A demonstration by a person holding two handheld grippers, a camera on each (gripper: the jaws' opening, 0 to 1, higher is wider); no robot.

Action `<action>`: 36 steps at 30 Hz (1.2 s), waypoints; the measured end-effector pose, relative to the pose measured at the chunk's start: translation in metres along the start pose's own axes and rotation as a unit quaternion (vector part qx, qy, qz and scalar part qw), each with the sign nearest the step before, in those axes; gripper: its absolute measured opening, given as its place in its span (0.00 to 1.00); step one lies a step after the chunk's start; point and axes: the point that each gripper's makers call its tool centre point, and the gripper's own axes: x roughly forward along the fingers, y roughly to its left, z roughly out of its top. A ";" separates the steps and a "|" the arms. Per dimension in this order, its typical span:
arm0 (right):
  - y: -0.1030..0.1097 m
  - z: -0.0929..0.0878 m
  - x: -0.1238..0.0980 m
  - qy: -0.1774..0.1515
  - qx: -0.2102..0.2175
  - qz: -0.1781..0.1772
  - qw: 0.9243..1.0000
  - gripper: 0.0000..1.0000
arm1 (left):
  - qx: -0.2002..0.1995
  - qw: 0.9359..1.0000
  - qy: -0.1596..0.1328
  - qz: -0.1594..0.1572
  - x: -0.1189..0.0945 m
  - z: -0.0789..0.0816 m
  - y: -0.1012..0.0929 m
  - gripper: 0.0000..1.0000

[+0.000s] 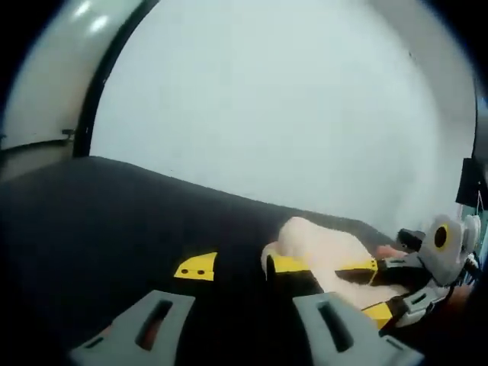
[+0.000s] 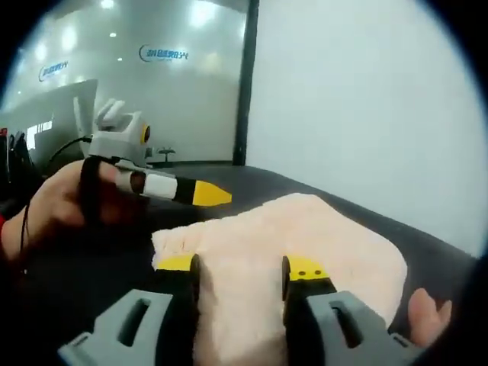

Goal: Fold the towel on the table until its edges align and the towel forms a compact rectangular stack.

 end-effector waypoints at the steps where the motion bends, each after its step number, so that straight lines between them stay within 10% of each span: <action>1: 0.000 0.000 -0.001 -0.005 0.000 0.002 1.000 0.41 | 0.015 1.000 -0.019 -0.017 0.000 0.010 -0.010 0.27; 6: -0.011 0.032 -0.039 -0.053 0.042 0.020 0.997 0.42 | 0.143 0.975 -0.080 -0.148 0.004 0.039 -0.082 0.32; 11: -0.083 0.042 -0.080 -0.102 0.068 -0.048 0.991 0.39 | 0.181 0.969 -0.008 -0.167 0.036 0.011 -0.102 0.33; 15: -0.071 0.026 -0.071 -0.093 0.113 0.009 0.989 0.40 | 0.217 0.957 0.037 -0.191 0.053 -0.016 -0.110 0.33; 18: -0.067 0.005 -0.054 -0.054 0.084 0.002 0.995 0.42 | 0.215 0.957 0.037 -0.193 0.061 -0.023 -0.108 0.33; 25: -0.059 -0.013 -0.036 -0.026 0.086 0.008 0.996 0.40 | 0.094 0.983 0.079 -0.134 0.058 -0.043 -0.070 0.28; 32: -0.067 -0.006 -0.040 -0.041 0.094 0.006 0.995 0.39 | 0.096 0.985 0.064 -0.132 0.051 -0.043 -0.074 0.27; 36: -0.105 0.010 -0.064 -0.068 0.124 -0.067 0.988 0.17 | 0.113 0.985 0.027 -0.125 0.054 -0.020 -0.070 0.29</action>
